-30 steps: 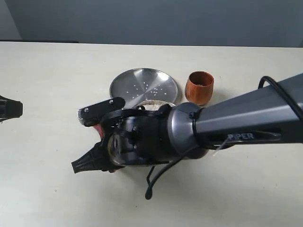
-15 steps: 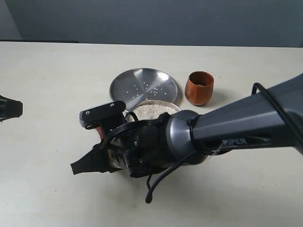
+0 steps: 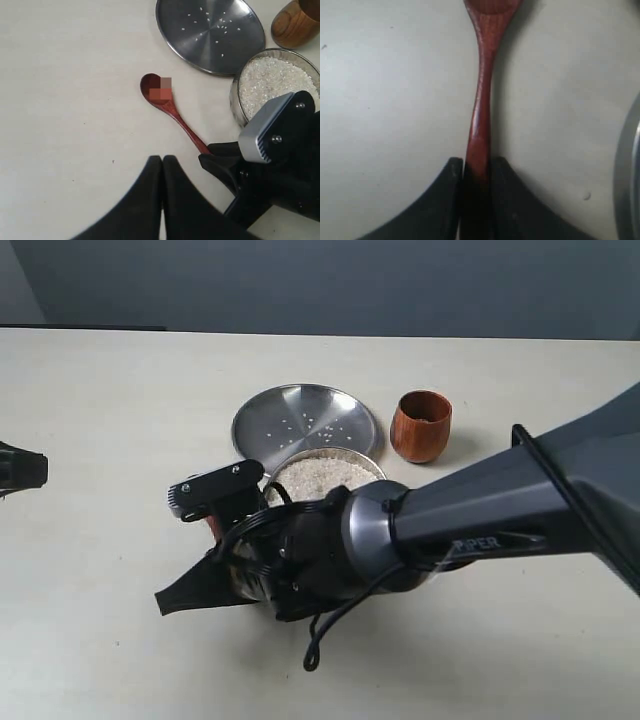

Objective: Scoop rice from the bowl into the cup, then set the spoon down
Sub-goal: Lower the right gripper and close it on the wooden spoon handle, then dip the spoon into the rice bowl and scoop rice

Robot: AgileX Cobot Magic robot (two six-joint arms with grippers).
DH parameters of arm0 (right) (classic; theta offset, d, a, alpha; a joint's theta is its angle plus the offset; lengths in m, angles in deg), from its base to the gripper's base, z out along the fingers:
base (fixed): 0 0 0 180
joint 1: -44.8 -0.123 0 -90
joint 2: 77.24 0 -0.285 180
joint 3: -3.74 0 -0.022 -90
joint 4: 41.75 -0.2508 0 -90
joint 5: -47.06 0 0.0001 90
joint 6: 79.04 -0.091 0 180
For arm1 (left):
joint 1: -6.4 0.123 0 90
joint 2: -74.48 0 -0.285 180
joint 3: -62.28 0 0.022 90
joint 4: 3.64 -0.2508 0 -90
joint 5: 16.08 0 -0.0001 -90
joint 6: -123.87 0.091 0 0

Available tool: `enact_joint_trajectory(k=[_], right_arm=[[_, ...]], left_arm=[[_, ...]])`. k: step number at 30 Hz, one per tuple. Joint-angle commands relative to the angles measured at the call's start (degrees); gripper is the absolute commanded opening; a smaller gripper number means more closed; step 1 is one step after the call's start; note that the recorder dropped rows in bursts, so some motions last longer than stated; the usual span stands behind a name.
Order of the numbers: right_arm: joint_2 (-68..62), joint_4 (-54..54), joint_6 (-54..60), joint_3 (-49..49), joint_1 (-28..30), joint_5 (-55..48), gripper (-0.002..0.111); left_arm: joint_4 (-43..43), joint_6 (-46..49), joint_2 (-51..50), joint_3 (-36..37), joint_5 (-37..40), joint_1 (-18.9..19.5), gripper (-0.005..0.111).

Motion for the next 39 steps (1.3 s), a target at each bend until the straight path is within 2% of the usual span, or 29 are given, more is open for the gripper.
enact_joint_trajectory(k=[1, 8, 16, 20, 22, 23, 25, 29, 34, 39], right_arm=[[-1.0, -0.3, -0.4, 0.3, 0.1, 0.8, -0.001], [5.8, 2.0, -0.4, 0.3, 0.1, 2.6, -0.001], [13.3, 1.6, 3.2, 0.3, 0.1, -5.0, -0.001], [16.4, -5.0, 14.4, 0.3, 0.1, -13.0, -0.001], [17.7, -9.9, 23.7, 0.3, 0.1, -19.1, -0.001], [18.9, -13.2, 31.2, 0.3, 0.1, -25.6, -0.001], [20.7, -13.8, 38.0, 0.3, 0.1, -35.9, -0.001], [24.0, -15.5, 50.0, 0.3, 0.1, -46.9, -0.001], [25.4, -23.1, 65.2, 0.3, 0.1, -55.4, -0.001], [25.3, -25.2, 72.6, 0.3, 0.1, -56.1, -0.001]], left_arm=[[0.2, 0.0, -0.3, -0.4, -0.6, 0.0, 0.0], [0.2, 0.0, -0.3, -0.4, -0.6, 0.0, 0.0], [0.2, 0.0, -0.3, -0.4, -0.6, 0.0, 0.0], [0.2, 0.0, -0.3, -0.4, -0.6, 0.0, 0.0], [0.2, 0.0, -0.3, -0.4, -0.6, 0.0, 0.0], [0.2, 0.0, -0.3, -0.4, -0.6, 0.0, 0.0], [0.2, 0.0, -0.3, -0.4, -0.6, 0.0, 0.0], [0.2, 0.0, -0.3, -0.4, -0.6, 0.0, 0.0], [0.2, 0.0, -0.3, -0.4, -0.6, 0.0, 0.0], [0.2, 0.0, -0.3, -0.4, -0.6, 0.0, 0.0]])
